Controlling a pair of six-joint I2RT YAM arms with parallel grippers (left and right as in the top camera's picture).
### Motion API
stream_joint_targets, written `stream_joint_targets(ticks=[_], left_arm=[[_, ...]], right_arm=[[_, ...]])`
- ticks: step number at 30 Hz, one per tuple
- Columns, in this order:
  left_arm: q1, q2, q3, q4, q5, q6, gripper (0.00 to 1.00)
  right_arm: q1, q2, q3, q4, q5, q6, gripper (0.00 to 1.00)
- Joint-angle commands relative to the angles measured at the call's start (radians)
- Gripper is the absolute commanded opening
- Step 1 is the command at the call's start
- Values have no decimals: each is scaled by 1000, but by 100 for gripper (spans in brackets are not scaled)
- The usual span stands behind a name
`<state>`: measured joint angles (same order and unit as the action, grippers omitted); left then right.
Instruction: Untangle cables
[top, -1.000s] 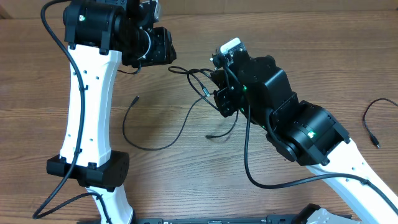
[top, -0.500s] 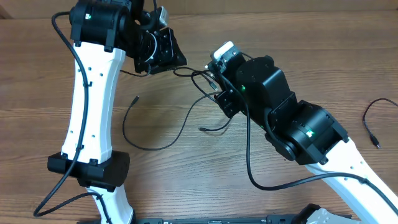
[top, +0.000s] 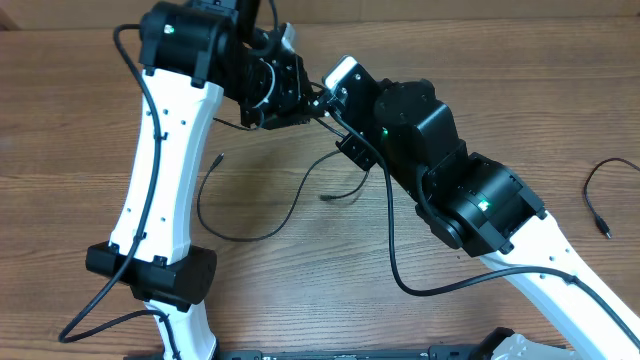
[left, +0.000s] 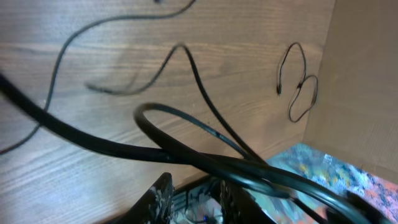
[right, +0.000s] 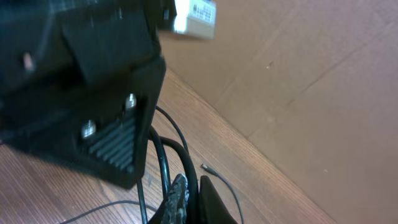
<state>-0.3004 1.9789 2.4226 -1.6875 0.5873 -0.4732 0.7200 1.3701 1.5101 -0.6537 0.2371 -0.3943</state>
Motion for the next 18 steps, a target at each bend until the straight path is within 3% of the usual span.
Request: stream_joint_targets(ticks=[1, 9, 13, 18], left_arm=[[2, -4, -40, -2, 10, -31, 26], [32, -4, -133, 46, -3, -47, 21], [32, -4, -133, 109, -10, -47, 19], [31, -4, -133, 179, -10, -22, 21]], right_arm=[[5, 0, 15, 10, 13, -20, 4], [5, 0, 15, 10, 9, 5, 4], [5, 0, 15, -6, -144, 6, 4], [5, 0, 15, -6, -280, 119, 4]])
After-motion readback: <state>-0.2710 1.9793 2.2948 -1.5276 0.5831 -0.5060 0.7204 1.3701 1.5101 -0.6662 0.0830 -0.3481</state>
